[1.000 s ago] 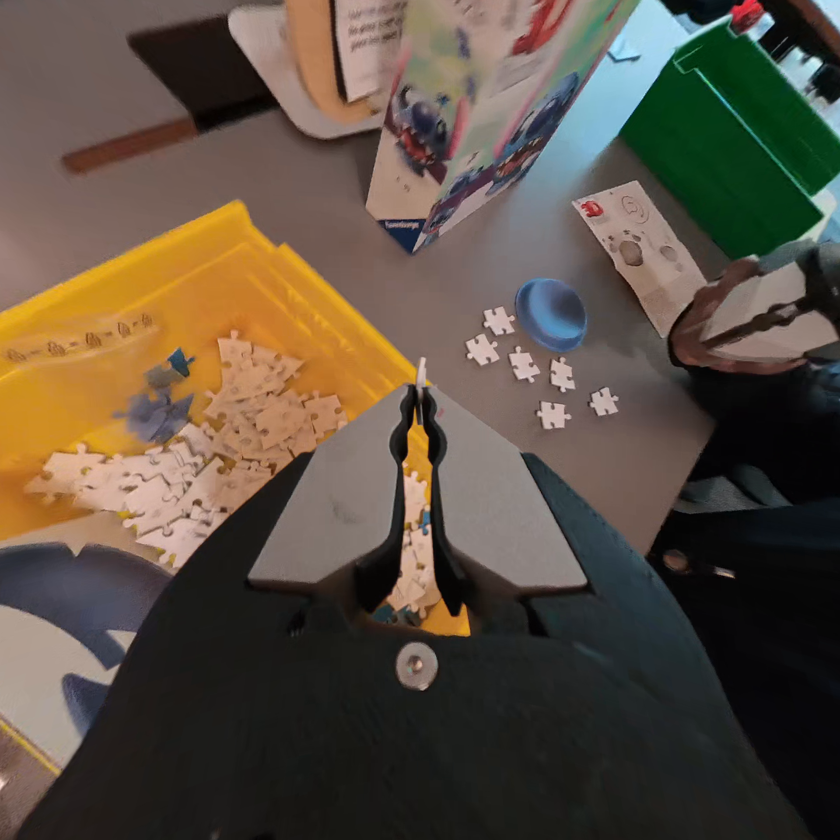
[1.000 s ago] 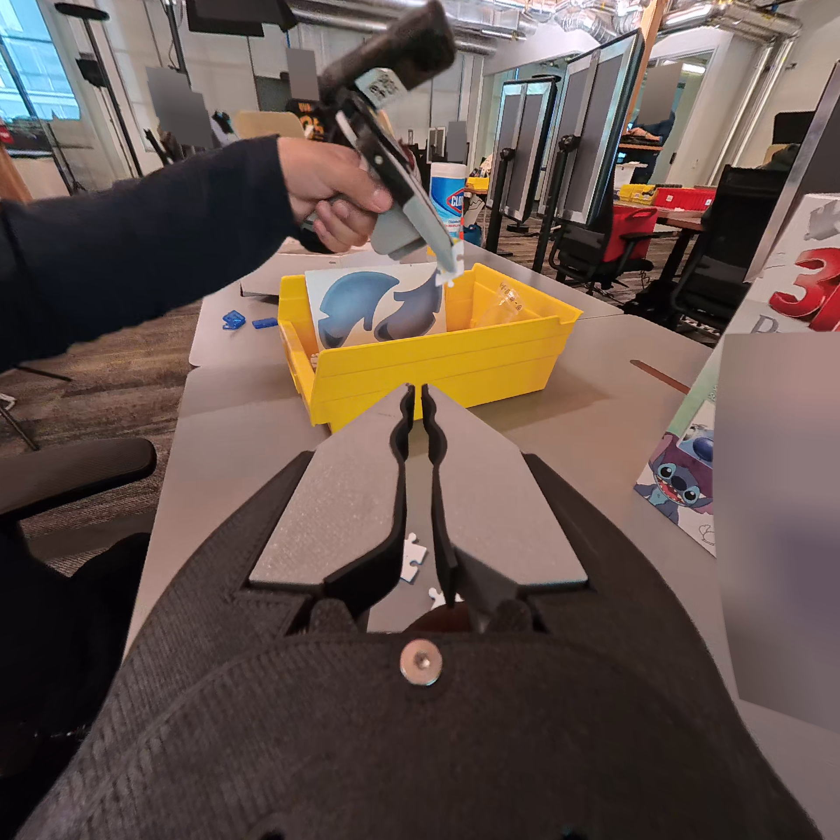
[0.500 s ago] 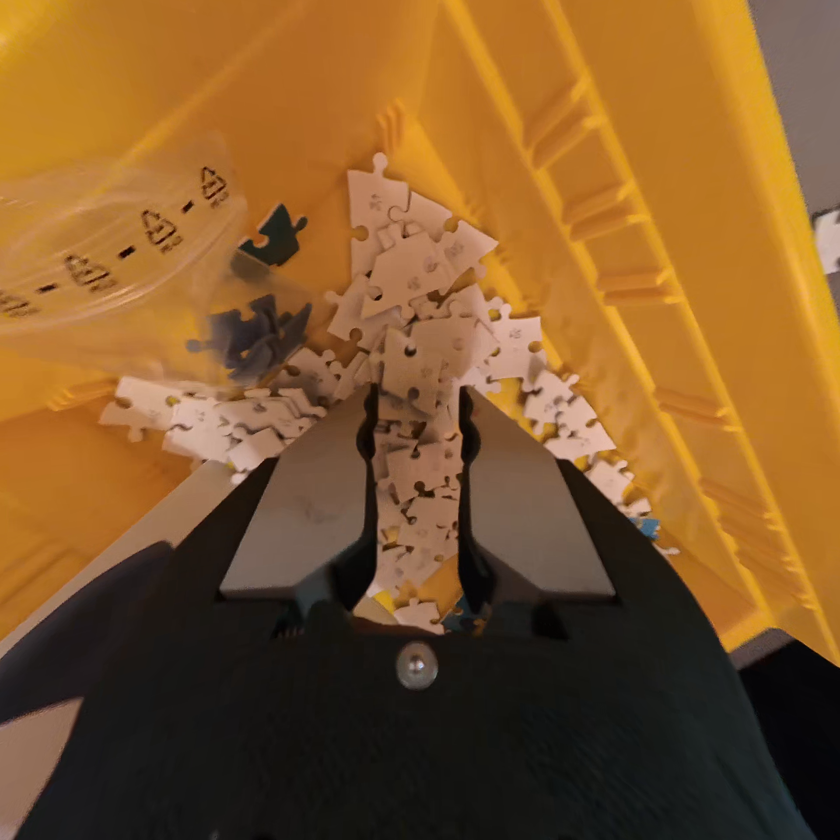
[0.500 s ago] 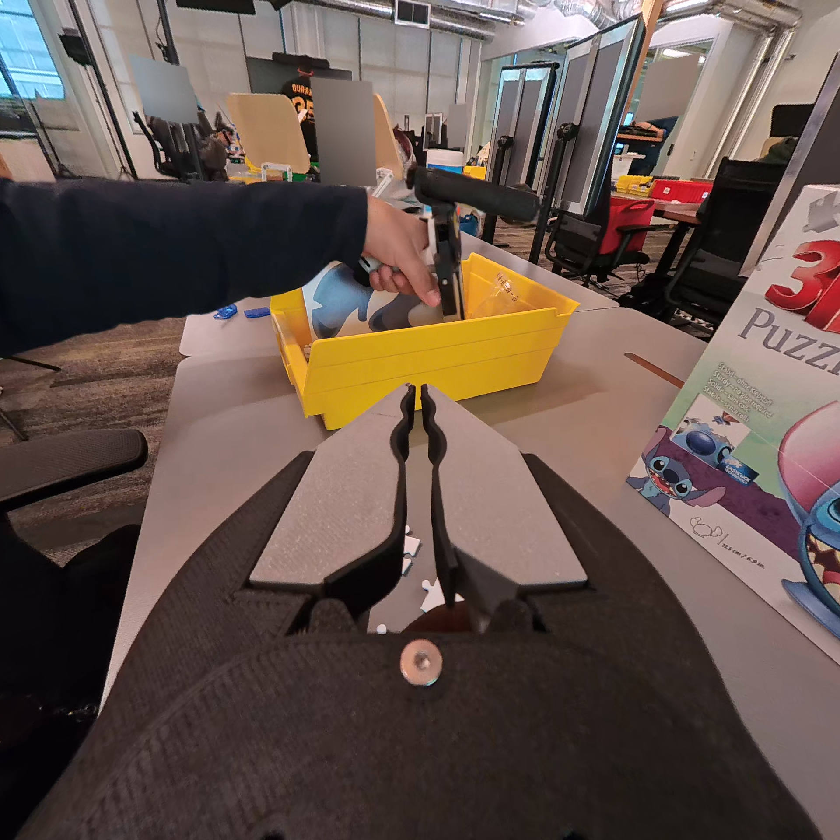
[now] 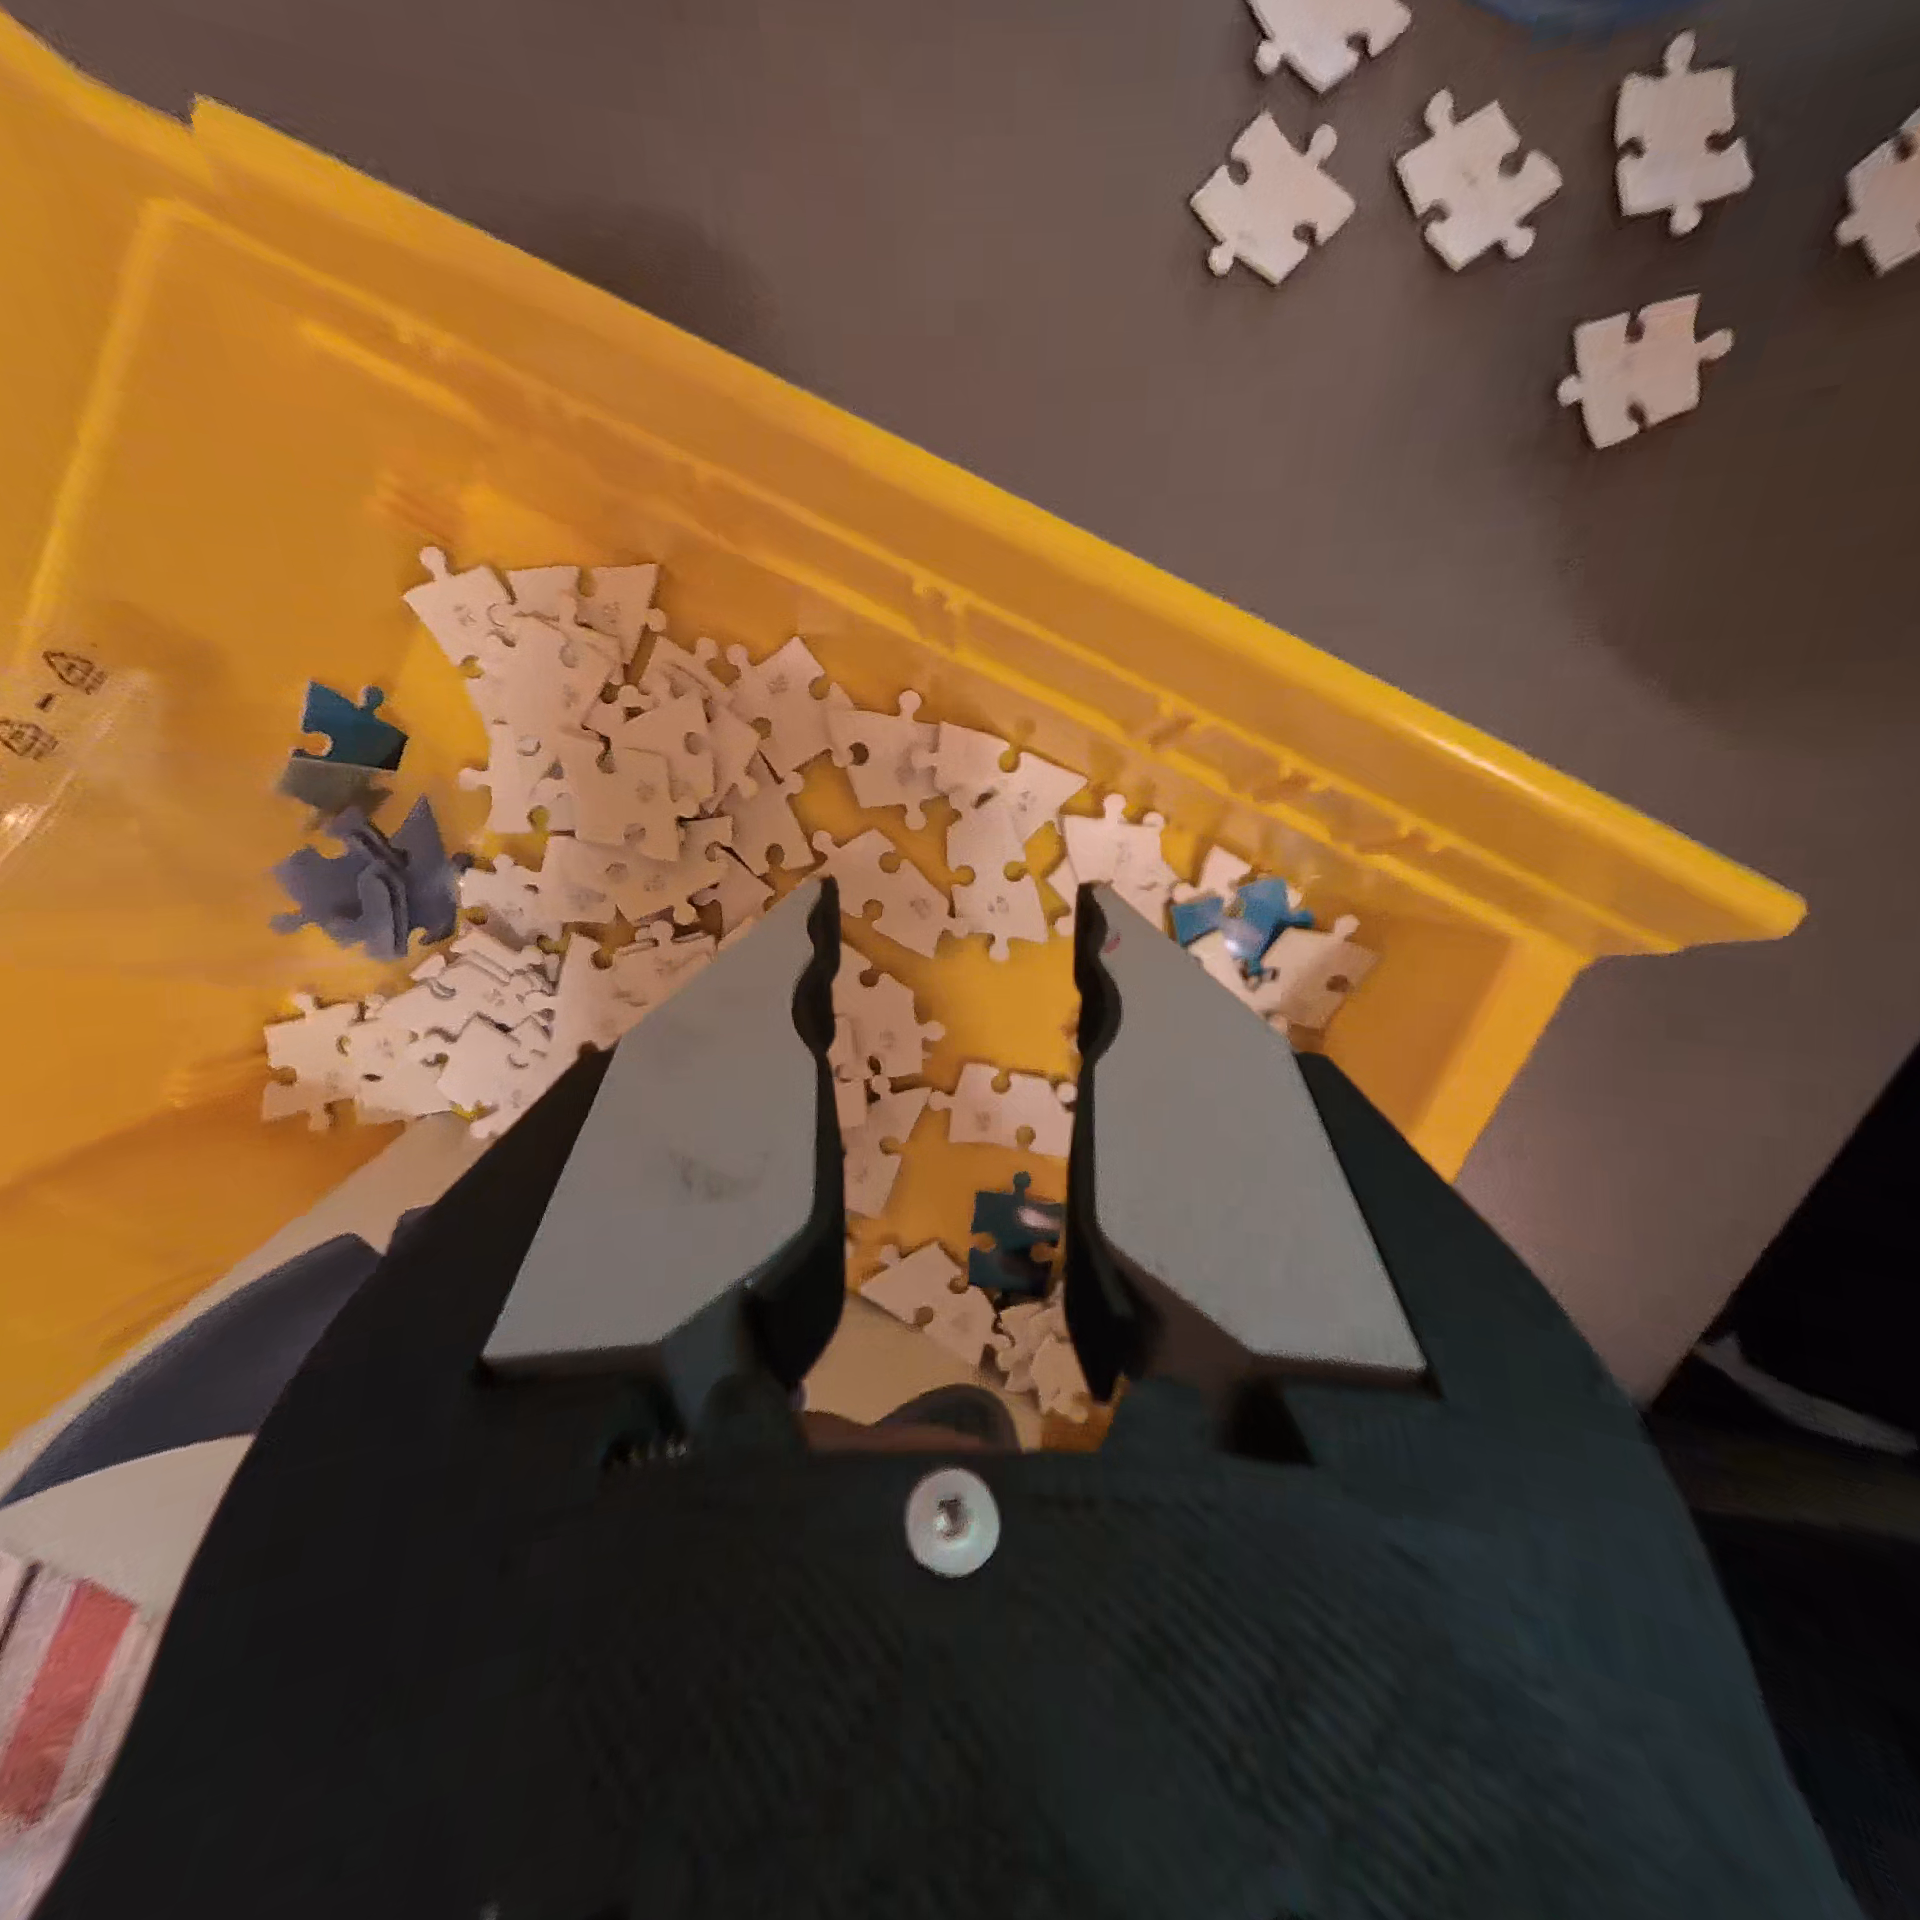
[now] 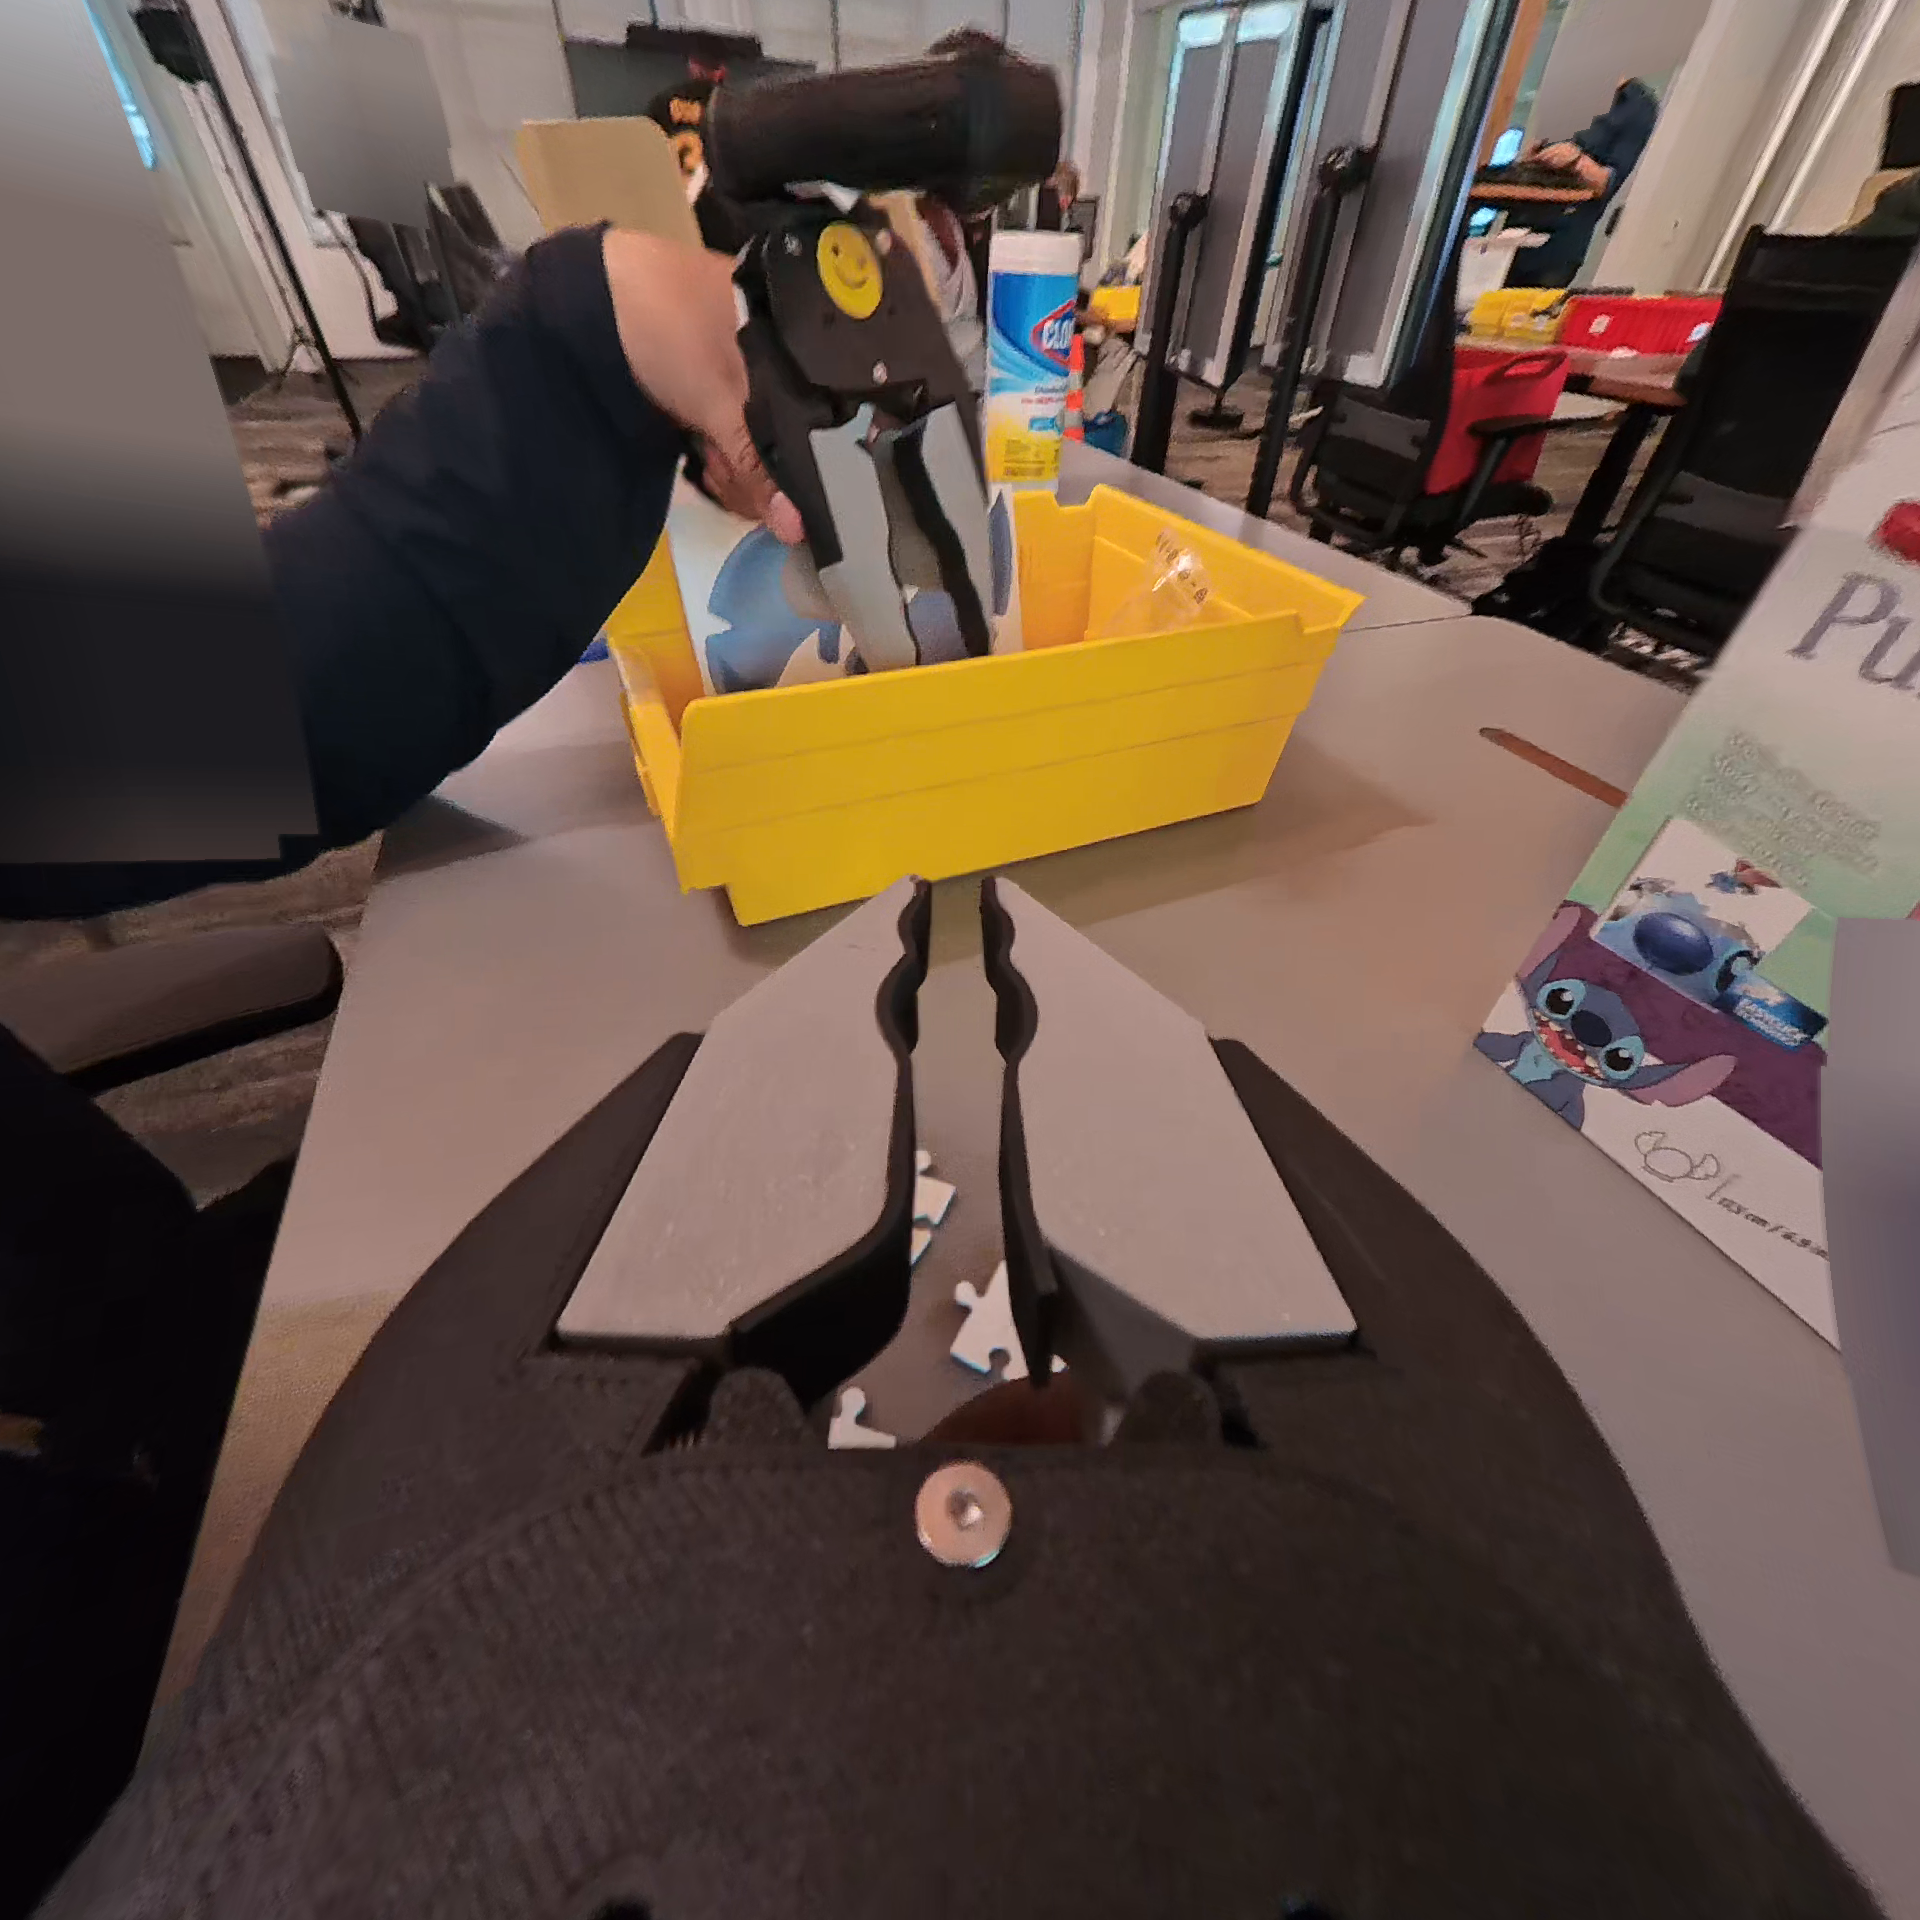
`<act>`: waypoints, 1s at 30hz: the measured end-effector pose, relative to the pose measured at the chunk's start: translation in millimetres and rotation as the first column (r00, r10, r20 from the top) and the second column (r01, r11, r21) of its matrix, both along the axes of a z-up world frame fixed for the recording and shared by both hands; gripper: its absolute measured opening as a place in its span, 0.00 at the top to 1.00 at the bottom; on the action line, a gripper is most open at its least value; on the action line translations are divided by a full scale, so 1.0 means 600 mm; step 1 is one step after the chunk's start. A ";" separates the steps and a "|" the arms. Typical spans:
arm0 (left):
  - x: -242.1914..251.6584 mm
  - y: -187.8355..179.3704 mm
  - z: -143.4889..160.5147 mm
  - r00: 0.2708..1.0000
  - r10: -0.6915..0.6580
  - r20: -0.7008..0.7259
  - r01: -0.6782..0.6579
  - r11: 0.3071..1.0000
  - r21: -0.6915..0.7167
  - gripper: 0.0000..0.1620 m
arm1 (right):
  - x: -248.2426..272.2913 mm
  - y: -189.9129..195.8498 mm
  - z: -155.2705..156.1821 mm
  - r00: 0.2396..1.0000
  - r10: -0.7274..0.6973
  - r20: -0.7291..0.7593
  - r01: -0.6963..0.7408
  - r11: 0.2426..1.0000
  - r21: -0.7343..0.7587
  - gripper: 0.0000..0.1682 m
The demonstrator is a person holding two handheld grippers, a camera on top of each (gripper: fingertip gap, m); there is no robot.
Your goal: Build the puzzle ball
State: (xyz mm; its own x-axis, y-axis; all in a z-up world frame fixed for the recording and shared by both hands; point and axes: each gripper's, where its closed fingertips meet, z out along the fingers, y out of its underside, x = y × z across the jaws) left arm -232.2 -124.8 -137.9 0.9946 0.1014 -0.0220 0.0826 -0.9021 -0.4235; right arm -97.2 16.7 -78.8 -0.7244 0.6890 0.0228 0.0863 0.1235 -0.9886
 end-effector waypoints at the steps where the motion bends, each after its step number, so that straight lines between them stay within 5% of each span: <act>1: 0.000 -0.004 -0.003 1.000 -0.019 -0.005 0.018 0.999 -0.026 0.73 | 0.001 -0.007 -0.007 1.000 0.025 0.014 -0.025 1.000 0.010 0.95; 6: 0.013 -0.055 0.001 0.982 -0.179 -0.064 0.162 0.964 -0.210 0.73 | 0.000 -0.045 -0.052 0.991 0.117 0.073 -0.122 0.989 0.081 0.90; 11: 0.010 0.003 0.069 0.962 -0.221 -0.162 0.223 0.975 -0.001 0.76 | -0.013 -0.061 -0.083 0.987 0.112 0.116 -0.124 0.986 0.108 0.88; 13: -0.003 0.002 0.075 0.951 -0.220 -0.217 0.216 0.975 -0.042 0.77 | -0.016 -0.065 -0.083 0.987 0.111 0.112 -0.122 0.988 0.097 0.88; 18: -0.003 0.001 0.049 0.932 -0.270 -0.241 0.232 0.957 -0.176 0.76 | -0.035 -0.080 -0.085 0.986 0.110 0.123 -0.120 0.989 0.081 0.85; 30: -0.047 -0.016 0.022 0.956 -0.192 -0.220 0.138 0.961 -0.239 0.77 | -0.072 -0.078 -0.067 0.989 0.120 0.091 -0.125 0.991 0.051 0.82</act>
